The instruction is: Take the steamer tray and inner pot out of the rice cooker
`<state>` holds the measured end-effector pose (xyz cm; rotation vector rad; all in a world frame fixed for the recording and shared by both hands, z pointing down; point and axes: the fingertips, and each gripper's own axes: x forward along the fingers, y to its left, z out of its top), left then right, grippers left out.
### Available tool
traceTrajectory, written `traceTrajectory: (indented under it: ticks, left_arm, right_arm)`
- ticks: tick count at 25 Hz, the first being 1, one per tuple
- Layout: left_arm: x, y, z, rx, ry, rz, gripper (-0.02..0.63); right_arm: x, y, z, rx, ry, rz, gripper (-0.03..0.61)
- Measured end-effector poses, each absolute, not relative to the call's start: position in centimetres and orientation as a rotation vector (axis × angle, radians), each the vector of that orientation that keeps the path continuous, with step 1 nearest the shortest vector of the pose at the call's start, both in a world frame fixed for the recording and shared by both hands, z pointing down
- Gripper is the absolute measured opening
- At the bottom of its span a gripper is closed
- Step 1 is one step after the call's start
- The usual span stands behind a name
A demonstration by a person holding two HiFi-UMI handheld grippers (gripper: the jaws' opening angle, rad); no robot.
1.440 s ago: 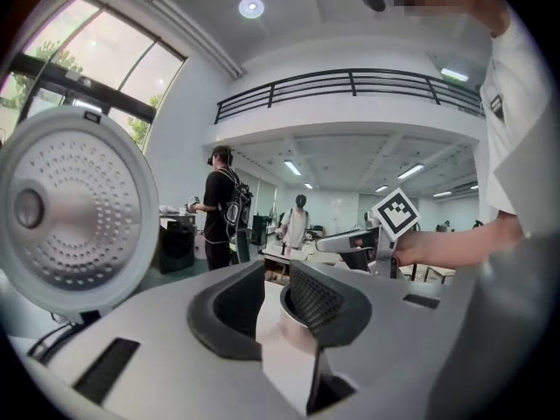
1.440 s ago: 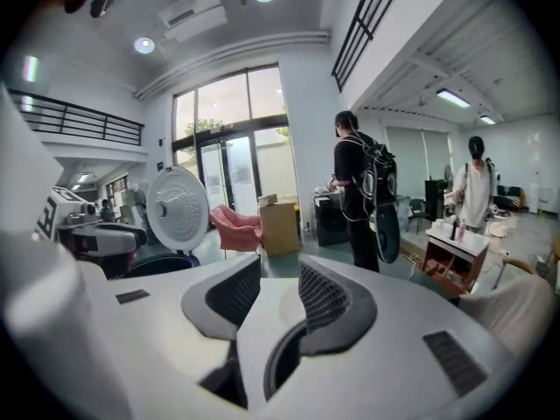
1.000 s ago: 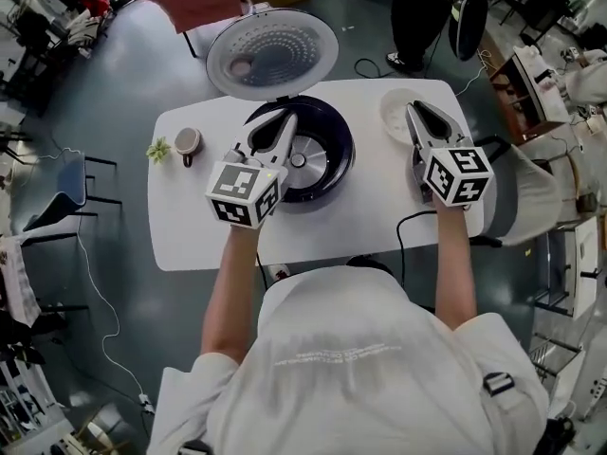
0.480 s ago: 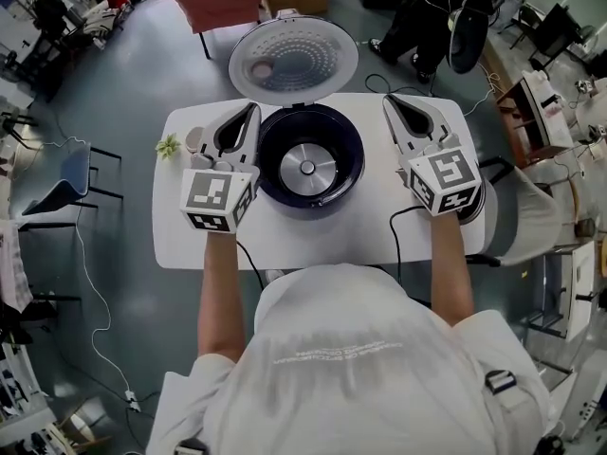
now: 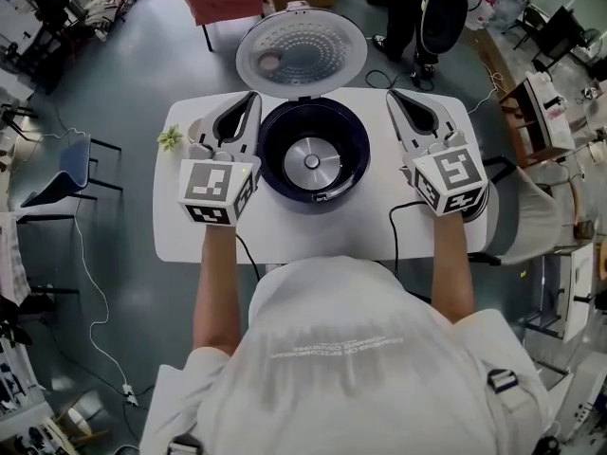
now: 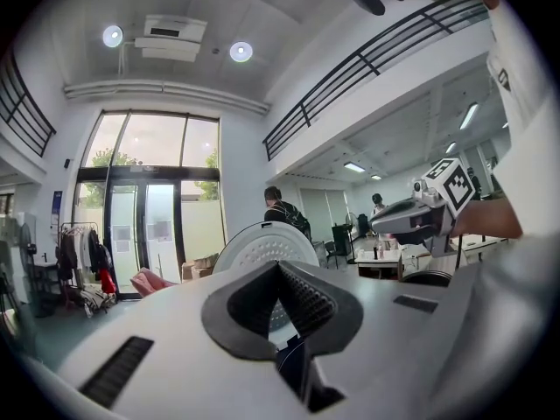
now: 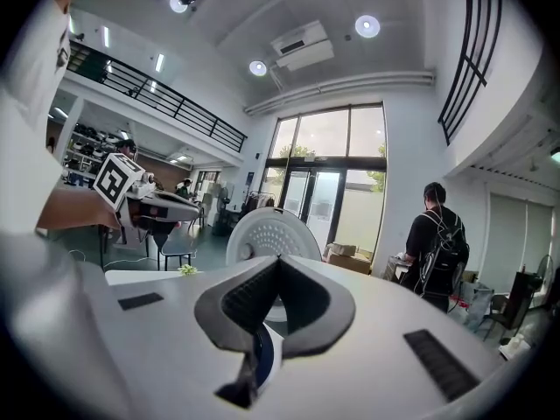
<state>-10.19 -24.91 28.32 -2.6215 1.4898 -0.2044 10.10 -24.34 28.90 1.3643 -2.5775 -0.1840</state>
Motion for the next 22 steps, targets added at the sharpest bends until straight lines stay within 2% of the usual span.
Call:
traceTrajectory:
  ticks: [22]
  left_arm:
    - [-9.9,-23.0,30.8,-2.716,1.484,-0.25,0.015]
  right_arm:
    - [9.8,-23.0,31.3,1.348,-2.589,-0.098,0.025]
